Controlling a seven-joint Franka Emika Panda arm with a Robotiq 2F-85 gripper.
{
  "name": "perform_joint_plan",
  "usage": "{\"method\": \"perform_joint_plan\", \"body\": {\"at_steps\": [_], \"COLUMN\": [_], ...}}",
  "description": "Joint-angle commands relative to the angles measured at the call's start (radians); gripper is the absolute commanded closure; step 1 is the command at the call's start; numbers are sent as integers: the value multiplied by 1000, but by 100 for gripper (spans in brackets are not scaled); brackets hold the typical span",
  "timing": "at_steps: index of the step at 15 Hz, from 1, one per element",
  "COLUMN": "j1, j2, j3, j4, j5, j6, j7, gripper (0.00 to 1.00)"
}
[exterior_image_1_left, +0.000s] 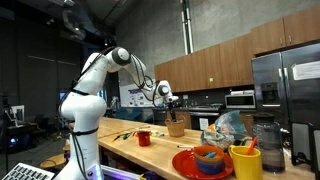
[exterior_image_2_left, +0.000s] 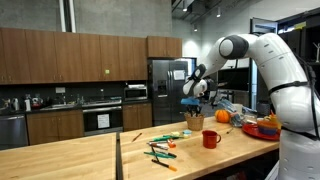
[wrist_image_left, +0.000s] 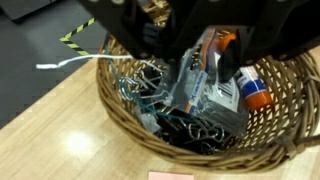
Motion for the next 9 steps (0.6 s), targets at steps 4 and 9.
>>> {"method": "perform_joint_plan", "body": {"at_steps": [4, 9], "j1": [-3, 4], "j2": [-29, -95], "j3": [6, 8], "j4": [3, -26], "j5": [-15, -24], "j6": [7, 39], "j7": [24, 19], "gripper": [100, 100]}}
